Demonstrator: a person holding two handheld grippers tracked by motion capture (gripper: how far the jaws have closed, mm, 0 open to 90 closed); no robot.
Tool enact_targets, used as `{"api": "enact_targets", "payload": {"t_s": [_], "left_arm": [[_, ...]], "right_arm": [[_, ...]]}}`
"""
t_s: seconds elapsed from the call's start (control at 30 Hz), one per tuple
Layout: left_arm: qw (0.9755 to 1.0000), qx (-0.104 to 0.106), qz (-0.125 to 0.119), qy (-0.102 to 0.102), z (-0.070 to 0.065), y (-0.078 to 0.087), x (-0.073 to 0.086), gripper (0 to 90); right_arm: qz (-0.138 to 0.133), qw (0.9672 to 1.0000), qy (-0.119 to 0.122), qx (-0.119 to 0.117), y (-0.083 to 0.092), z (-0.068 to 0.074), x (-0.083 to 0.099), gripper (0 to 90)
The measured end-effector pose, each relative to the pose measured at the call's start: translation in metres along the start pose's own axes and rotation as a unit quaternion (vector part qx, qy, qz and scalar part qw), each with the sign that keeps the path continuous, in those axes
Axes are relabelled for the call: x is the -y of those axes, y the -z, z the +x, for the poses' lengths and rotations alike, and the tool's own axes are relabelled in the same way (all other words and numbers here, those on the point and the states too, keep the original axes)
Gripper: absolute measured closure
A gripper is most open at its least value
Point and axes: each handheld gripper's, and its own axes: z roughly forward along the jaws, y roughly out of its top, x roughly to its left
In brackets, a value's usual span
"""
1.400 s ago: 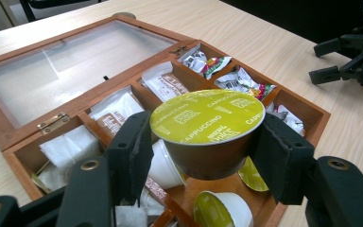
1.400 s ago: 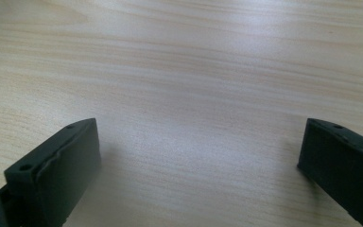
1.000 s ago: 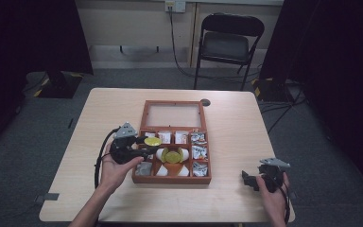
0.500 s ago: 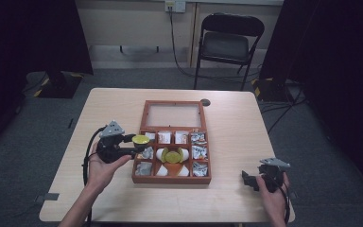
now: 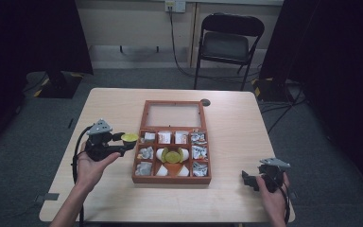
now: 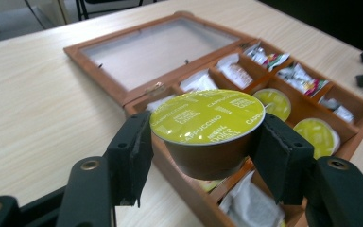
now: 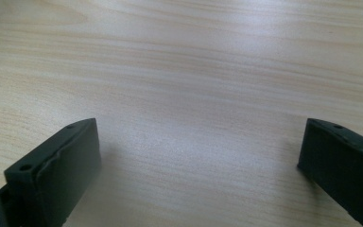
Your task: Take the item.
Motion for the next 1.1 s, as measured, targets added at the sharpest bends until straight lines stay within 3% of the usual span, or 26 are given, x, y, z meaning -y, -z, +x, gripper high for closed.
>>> {"api": "enact_targets", "payload": {"t_s": [0.2, 0.33, 0.67, 0.83, 0.93, 1.0, 1.1], "left_arm": [[0.9999, -0.011, 0.006, 0.010, 0.012, 0.003, 0.006, 40.9], [0.9993, -0.031, 0.014, 0.016, 0.024, 0.008, 0.012, 41.0], [0.9975, -0.049, 0.016, 0.048, 0.050, 0.012, 0.025, 41.0], [0.9959, -0.054, 0.034, 0.064, 0.059, 0.005, 0.034, 41.0], [0.9946, -0.062, 0.057, 0.061, 0.062, -0.002, 0.040, 40.9], [0.9943, -0.050, 0.058, 0.073, 0.065, -0.005, 0.044, 41.0], [0.9934, -0.054, 0.072, 0.071, 0.068, -0.010, 0.049, 41.0]], "right_arm": [[0.000, 1.0000, 0.000, 0.000, 0.000, 0.000, 0.000, 0.0], [0.000, 1.0000, 0.000, 0.000, 0.000, 0.000, 0.000, 0.0], [0.000, 1.0000, 0.000, 0.000, 0.000, 0.000, 0.000, 0.0], [0.000, 1.0000, 0.000, 0.000, 0.000, 0.000, 0.000, 0.0], [0.000, 1.0000, 0.000, 0.000, 0.000, 0.000, 0.000, 0.0], [0.000, 1.0000, 0.000, 0.000, 0.000, 0.000, 0.000, 0.0], [0.000, 1.0000, 0.000, 0.000, 0.000, 0.000, 0.000, 0.0]]}}
